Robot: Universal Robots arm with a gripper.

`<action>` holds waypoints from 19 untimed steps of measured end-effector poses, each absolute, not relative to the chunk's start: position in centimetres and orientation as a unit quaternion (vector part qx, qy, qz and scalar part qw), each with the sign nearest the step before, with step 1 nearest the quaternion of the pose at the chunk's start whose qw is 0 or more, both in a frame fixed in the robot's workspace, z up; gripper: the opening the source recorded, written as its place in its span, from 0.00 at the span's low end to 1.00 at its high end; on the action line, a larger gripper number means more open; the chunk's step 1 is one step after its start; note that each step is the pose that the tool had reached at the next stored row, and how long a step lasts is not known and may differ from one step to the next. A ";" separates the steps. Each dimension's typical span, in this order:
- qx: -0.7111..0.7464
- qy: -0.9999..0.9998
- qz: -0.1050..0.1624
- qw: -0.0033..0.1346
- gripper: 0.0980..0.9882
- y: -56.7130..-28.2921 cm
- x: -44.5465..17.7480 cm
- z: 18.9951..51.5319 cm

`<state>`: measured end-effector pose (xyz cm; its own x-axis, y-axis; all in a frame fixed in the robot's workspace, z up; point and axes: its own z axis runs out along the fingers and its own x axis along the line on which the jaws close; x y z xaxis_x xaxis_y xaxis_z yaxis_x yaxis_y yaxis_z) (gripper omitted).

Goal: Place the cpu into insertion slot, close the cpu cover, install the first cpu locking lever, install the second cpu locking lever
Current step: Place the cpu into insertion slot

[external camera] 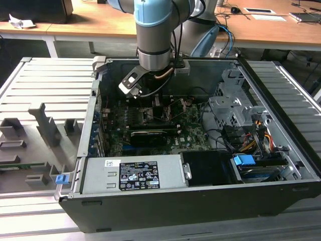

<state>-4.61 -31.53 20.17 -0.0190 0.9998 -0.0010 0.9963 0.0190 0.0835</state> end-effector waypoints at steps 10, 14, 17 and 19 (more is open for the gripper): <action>0.707 0.706 0.029 0.030 0.48 -31.5 -4.5 20.0; 0.707 0.706 0.029 0.030 0.48 -31.5 -4.5 20.0; 0.707 0.706 0.029 0.030 0.49 -31.5 -4.5 19.9; 0.707 0.706 0.029 0.030 0.57 -31.5 -4.5 20.1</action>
